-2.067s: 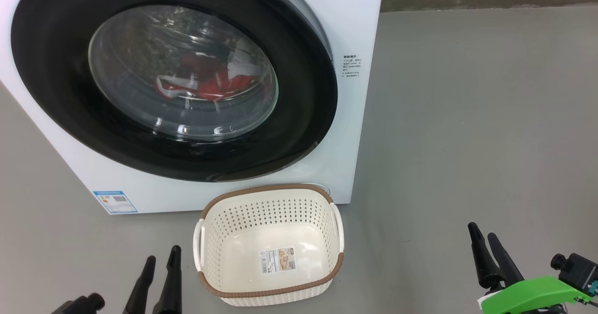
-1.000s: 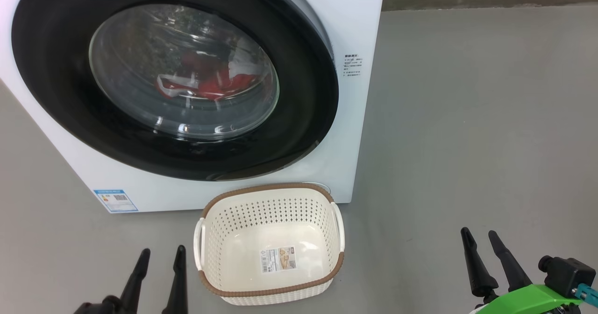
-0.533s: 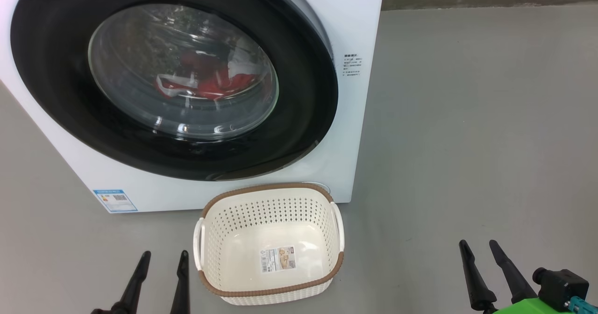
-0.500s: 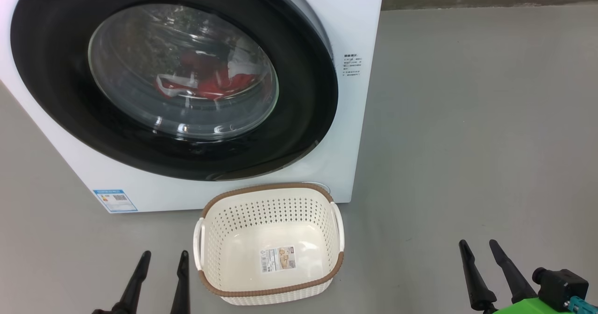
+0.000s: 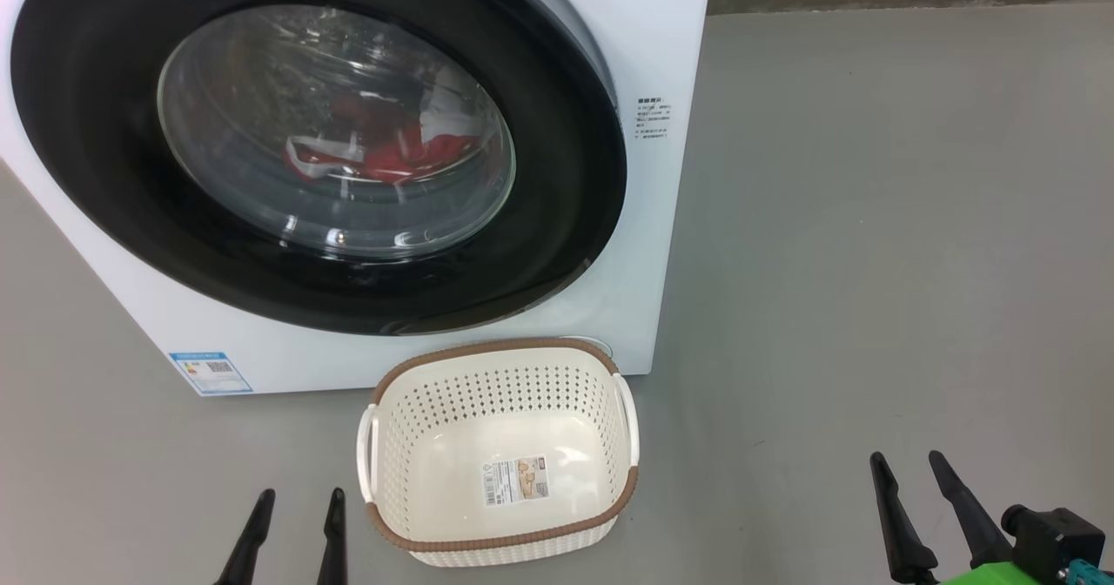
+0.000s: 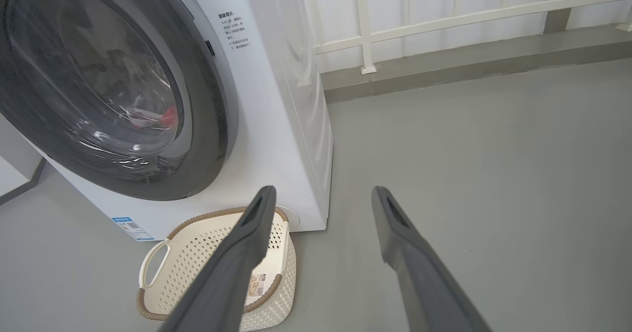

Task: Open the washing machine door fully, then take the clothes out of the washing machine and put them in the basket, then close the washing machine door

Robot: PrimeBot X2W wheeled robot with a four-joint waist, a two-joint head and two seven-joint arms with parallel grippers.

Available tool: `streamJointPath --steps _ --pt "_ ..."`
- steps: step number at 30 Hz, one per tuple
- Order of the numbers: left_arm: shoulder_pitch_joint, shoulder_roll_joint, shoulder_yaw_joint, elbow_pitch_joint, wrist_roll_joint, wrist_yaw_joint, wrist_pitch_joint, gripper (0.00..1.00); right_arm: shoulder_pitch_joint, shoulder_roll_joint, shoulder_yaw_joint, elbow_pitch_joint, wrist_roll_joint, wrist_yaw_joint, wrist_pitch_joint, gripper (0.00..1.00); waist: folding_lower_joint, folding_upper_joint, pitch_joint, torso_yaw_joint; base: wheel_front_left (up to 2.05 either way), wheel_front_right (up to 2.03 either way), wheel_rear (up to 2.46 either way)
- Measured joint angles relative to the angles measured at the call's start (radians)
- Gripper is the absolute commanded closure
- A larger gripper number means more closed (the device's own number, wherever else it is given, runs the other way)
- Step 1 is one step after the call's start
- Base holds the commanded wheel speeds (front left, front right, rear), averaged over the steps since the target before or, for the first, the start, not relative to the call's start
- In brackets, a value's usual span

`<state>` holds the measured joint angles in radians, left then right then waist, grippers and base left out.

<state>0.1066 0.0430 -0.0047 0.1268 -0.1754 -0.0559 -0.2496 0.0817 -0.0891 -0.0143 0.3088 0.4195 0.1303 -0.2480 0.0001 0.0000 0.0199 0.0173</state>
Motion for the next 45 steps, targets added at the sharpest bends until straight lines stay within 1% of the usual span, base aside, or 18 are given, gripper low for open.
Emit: streamJointPath --steps 1,18,22,23,24,25,26,27,28,32,37,40,42,45 --pt "0.0 0.0 0.001 0.004 -0.003 -0.006 0.0 0.0 0.002 0.0 -0.006 0.002 0.0 0.0 0.0 0.0 0.0 0.0 0.0 0.0 0.0 0.0 0.0" --pt "-0.001 0.0 0.004 0.023 -0.009 -0.007 0.0 0.0 0.018 0.006 -0.028 0.0 -0.007 0.0 0.0 0.0 0.0 0.0 0.003 -0.002 0.0 0.0 0.0" --pt "-0.002 0.0 0.002 0.022 -0.009 -0.008 0.0 0.0 0.017 0.012 -0.04 -0.03 -0.009 0.0 0.0 0.0 0.0 0.0 0.004 0.001 0.0 0.0 0.0" --pt "-0.002 0.0 0.001 0.021 -0.009 -0.008 0.0 0.0 0.017 0.015 -0.041 -0.046 -0.009 0.0 0.0 0.64 0.0 0.0 0.005 0.002 0.0 0.0 0.0" --pt "-0.002 0.0 -0.001 0.02 -0.01 -0.008 0.0 0.0 0.017 0.018 -0.043 -0.06 -0.007 0.0 0.0 0.82 0.0 0.0 0.006 0.002 0.0 0.0 0.0" --pt "-0.002 0.0 -0.003 0.019 -0.01 -0.008 0.0 0.0 0.017 0.023 -0.044 -0.072 -0.004 0.0 0.0 0.92 0.0 0.0 0.007 0.003 0.0 0.0 0.0" --pt "-0.002 0.0 -0.007 0.017 -0.013 -0.008 0.0 0.0 0.017 0.027 -0.046 -0.085 0.002 0.0 -0.001 0.92 0.0 0.0 0.008 0.005 0.0 0.0 0.0" --pt "-0.002 0.0 -0.011 0.016 -0.013 -0.008 0.0 0.0 0.016 0.029 -0.046 -0.096 0.013 0.0 -0.002 0.99 0.0 0.0 0.009 0.006 0.0 0.0 0.0" --pt "-0.003 0.0 -0.016 0.014 -0.013 -0.008 0.0 0.0 0.016 0.031 -0.047 -0.106 0.027 0.0 -0.004 1.0 0.0 0.0 0.011 0.008 0.0 0.0 0.0" --pt "-0.004 0.0 -0.031 0.004 -0.029 -0.016 0.0 0.0 -0.012 0.037 -0.04 -0.115 0.119 0.0 -0.005 1.0 0.0 0.0 0.019 0.015 0.0 0.0 0.0" --pt "-0.018 0.001 -0.046 -0.012 -0.042 -0.016 0.0 0.0 -0.104 0.036 -0.025 -0.117 0.16 0.0 -0.007 1.0 0.0 0.0 0.035 0.032 0.0 0.0 0.0" --pt "-0.046 0.001 -0.065 -0.023 -0.058 -0.016 0.0 0.0 -0.175 0.035 -0.017 -0.112 0.242 0.0 -0.007 1.0 0.0 0.0 0.049 0.052 0.0 0.0 0.0" --pt "-0.048 0.001 -0.073 -0.024 -0.067 -0.016 0.0 0.0 -0.214 0.029 -0.002 -0.108 0.278 0.0 -0.007 1.0 0.0 0.0 0.056 0.063 0.0 0.0 0.0" --pt "-0.05 0.001 -0.086 -0.024 -0.084 -0.015 0.0 0.0 -0.277 0.009 0.024 -0.097 0.345 0.0 -0.007 1.0 0.0 0.0 0.067 0.079 0.0 0.0 0.0"
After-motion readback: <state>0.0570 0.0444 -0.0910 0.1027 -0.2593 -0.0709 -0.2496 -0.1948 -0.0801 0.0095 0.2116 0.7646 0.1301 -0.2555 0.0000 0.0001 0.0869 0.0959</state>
